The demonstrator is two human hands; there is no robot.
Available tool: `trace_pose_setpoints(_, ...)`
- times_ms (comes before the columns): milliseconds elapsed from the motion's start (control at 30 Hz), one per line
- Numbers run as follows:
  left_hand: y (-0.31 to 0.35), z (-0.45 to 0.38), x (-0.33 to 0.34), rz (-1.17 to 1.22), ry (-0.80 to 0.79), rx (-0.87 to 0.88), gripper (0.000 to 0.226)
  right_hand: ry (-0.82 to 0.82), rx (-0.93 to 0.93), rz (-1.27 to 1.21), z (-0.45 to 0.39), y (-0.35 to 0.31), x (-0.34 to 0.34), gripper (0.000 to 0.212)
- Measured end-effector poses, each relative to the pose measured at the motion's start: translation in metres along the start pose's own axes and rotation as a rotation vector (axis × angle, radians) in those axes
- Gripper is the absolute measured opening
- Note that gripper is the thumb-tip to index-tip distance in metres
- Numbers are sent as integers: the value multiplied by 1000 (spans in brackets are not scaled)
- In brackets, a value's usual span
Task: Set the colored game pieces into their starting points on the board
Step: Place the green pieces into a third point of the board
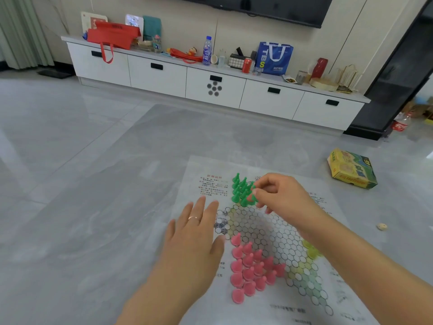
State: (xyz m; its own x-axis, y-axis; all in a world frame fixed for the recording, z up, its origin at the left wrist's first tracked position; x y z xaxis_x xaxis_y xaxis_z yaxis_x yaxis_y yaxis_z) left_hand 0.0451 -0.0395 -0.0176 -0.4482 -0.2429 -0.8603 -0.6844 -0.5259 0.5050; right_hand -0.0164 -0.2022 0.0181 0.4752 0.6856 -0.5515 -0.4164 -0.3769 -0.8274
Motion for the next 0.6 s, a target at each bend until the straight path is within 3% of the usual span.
trace_pose_setpoints(133,-20,1,23,-217,-150,-51,56,128,-160,228,-11,2,-4,2)
trace_pose_setpoints(233,-28,4,25,-372,-144,15,73,143,-258,323,-13,-1,1,6)
trace_pose_setpoints(333,-32,4,26,-426,-114,-10,57,87,-277,346,-15,-1,11,6)
trace_pose_setpoints(433,-33,3,25,-347,-165,-11,65,40,-294,475,-20,1,21,5)
trace_pose_setpoints(500,-31,3,18,-340,-106,-20,66,22,-300,575,-22,3,28,6)
trace_pose_setpoints(600,-33,2,29,-329,-173,24,91,33,-296,636,-24,5,32,6)
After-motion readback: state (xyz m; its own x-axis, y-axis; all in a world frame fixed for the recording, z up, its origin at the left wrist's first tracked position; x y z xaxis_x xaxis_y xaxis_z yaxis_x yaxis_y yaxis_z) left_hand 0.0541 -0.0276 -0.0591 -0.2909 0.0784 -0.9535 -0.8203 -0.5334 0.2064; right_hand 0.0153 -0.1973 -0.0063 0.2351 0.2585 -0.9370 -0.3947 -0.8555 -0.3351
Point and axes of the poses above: each hand's wrist, its own z-axis away from the middle knuckle, its own x-axis out of the palm, y = z × x, the point moved 6 cm from there along -z, towards the middle knuckle, and after that the axes turned 3 degrees about -y, right-handed, at the moved point
